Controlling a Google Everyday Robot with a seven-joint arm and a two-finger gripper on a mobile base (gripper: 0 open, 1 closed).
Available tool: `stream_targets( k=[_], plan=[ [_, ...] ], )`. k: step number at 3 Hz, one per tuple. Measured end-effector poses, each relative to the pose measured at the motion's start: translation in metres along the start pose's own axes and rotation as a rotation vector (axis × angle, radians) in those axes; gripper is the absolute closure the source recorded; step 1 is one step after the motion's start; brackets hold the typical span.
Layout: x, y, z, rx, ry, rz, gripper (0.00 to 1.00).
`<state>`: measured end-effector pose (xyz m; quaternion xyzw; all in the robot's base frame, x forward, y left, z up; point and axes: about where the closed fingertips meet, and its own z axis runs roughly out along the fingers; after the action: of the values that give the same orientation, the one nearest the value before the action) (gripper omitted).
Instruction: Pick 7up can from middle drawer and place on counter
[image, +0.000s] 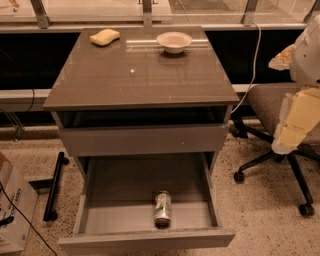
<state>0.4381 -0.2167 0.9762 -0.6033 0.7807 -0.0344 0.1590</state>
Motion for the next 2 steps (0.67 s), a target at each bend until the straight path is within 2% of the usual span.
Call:
stream_targets(
  k=[1, 2],
  plan=[
    [0.000, 0.000, 0.000, 0.000, 0.000, 0.000, 0.00],
    [0.002, -0.002, 0.022, 0.000, 0.001, 0.073, 0.00]
  ],
)
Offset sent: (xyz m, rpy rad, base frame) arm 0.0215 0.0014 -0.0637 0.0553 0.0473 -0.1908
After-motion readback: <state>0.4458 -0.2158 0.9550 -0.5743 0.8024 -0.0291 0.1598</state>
